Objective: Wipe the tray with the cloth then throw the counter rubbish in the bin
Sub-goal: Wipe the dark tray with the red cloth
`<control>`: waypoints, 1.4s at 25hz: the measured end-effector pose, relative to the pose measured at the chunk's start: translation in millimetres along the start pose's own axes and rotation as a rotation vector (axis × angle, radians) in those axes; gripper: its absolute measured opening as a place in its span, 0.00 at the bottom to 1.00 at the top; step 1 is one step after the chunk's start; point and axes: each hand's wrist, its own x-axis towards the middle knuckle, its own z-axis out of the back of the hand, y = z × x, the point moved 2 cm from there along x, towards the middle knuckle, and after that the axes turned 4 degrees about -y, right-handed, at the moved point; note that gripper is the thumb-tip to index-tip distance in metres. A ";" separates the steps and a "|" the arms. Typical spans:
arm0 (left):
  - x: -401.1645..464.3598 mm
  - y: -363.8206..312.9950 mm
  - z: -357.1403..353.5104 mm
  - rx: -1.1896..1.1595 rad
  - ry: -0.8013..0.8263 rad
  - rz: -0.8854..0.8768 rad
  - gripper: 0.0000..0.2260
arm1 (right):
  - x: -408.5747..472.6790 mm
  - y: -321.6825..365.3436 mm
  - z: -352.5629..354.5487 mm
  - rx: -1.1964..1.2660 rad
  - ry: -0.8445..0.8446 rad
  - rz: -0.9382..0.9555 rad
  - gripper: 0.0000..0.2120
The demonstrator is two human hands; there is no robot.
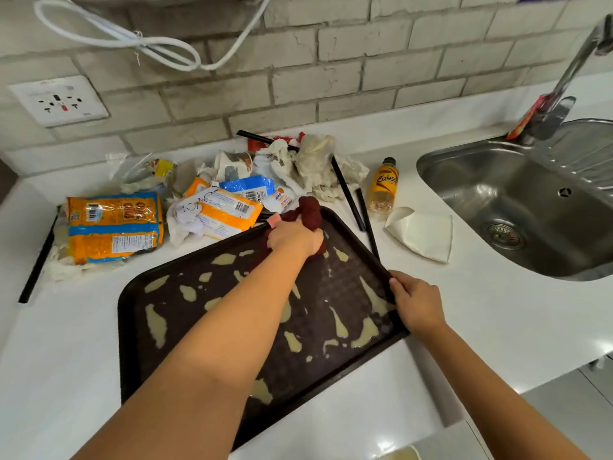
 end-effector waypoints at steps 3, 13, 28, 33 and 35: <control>4.3 -8.0 4.8 0.027 0.097 -0.122 0.25 | 4.1 -5.0 -3.7 0.030 0.003 -0.003 0.15; -84.4 2.2 -19.4 0.136 0.179 -0.370 0.24 | 6.5 -13.0 -10.4 0.192 -0.057 0.002 0.16; -25.6 -8.0 -8.1 0.227 0.052 -0.180 0.29 | 18.4 -28.7 -23.9 0.279 -0.031 -0.011 0.15; -63.0 -22.1 -29.3 0.224 -0.008 -0.482 0.21 | 17.4 -30.7 -26.3 0.277 -0.045 -0.042 0.16; -84.3 -20.4 -35.7 0.176 0.014 -0.605 0.19 | 17.5 -27.4 -24.1 0.252 -0.075 -0.024 0.16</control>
